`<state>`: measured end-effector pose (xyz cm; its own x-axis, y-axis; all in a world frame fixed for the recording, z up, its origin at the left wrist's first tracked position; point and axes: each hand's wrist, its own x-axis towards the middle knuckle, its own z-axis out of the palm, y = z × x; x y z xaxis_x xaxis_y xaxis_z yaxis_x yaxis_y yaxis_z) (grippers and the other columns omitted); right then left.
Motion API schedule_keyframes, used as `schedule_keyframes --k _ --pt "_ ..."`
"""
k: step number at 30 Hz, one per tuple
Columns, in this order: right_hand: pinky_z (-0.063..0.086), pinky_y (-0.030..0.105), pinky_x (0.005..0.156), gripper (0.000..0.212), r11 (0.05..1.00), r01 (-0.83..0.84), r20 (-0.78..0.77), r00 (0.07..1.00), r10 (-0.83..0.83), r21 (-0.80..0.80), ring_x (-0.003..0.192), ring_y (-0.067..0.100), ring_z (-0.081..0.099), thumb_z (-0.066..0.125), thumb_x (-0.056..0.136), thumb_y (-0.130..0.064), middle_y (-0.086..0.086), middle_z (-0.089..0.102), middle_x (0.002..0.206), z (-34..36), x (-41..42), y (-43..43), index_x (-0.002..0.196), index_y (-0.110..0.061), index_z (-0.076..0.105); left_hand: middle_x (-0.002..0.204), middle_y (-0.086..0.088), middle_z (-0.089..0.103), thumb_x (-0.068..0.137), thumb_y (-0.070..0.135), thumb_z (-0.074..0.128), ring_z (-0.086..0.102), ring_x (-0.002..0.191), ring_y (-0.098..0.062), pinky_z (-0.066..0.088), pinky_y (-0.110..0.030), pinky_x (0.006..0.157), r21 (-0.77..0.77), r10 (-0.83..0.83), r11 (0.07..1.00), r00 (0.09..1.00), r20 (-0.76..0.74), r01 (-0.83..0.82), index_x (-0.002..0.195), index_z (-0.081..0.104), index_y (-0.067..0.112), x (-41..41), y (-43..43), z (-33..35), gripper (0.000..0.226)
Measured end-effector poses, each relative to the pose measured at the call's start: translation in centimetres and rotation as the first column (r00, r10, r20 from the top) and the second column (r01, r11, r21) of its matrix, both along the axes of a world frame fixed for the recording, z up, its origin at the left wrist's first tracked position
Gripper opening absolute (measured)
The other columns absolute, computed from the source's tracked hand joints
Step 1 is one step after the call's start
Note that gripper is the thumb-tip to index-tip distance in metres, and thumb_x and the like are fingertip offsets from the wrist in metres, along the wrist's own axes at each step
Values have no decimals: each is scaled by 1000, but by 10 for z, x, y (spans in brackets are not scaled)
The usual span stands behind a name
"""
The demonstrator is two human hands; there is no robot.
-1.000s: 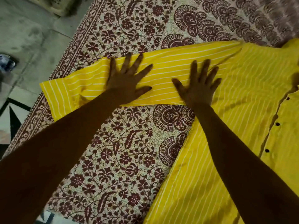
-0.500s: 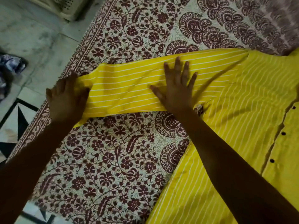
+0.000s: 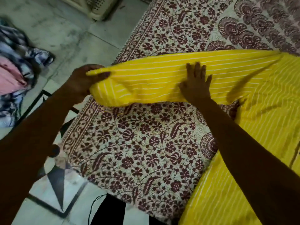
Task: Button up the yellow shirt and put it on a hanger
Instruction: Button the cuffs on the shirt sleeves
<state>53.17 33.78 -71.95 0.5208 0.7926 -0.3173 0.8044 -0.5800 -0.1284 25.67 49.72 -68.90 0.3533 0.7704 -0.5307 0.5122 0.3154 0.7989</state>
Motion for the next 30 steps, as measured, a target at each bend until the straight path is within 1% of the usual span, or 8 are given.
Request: schedule_keyframes --k 7,11,15,18,20,22,25,30 --pt "4 57 112 83 929 -292 -180 925 335 226 144 38 7 29 80 -65 18 12 155 -7 -138 1 146 -15 26 124 -23 54 49 57 63 53 111 -34 43 -40 94 285 -243 908 940 -238 307 136 41 12 -36 -11 -34 101" --pt "6 56 113 63 943 -212 -129 959 251 255 143 40 5 56 88 -35 18 9 156 -13 -169 8 144 -20 32 153 -15 20 75 67 32 13 142 -37 9 -51 114 606 -325 478 769 -551 636 144 29 21 -44 -23 -34 83" --pt "27 51 109 31 890 -159 -141 961 239 427 133 41 37 57 82 -16 16 53 135 -7 -169 20 111 -11 67 156 -5 11 72 73 41 4 145 -22 -7 -45 115 463 -565 242 511 -648 853 146 20 16 -39 -34 -43 96" --pt "45 33 80 29 873 -33 -296 934 200 486 97 33 64 53 84 -29 14 71 97 14 -160 30 94 -8 71 145 -13 40 85 33 58 36 135 -28 5 -41 116 591 -525 379 691 -497 712 138 39 12 -31 -36 -44 59" --pt "36 29 63 31 876 132 -410 908 81 465 70 16 60 54 87 -34 3 68 75 29 -146 39 87 -7 70 105 -9 68 84 22 54 63 95 -25 32 -33 107 649 -423 625 887 -184 433 111 61 10 -22 -29 -33 30" --pt "34 24 59 29 813 391 -597 799 -68 431 53 2 47 59 86 -30 -11 54 52 36 -123 47 70 -7 67 70 7 65 83 26 57 57 65 -8 47 -26 71 363 -253 916 947 199 168 81 65 19 -10 -19 -17 11" --pt "54 36 67 15 718 680 -893 405 -197 150 66 16 61 64 85 -12 -4 66 60 31 -99 56 72 -9 68 65 6 65 86 23 63 57 66 -10 48 -26 67 -81 -23 995 947 322 52 75 65 18 5 2 -10 12" --pt "39 30 72 28 804 564 -595 716 -365 185 85 19 54 68 82 -31 10 66 89 2 -83 62 91 -4 68 102 -1 63 72 36 76 61 88 -8 51 -22 79 -100 29 995 976 214 -7 126 49 12 13 2 -28 64"
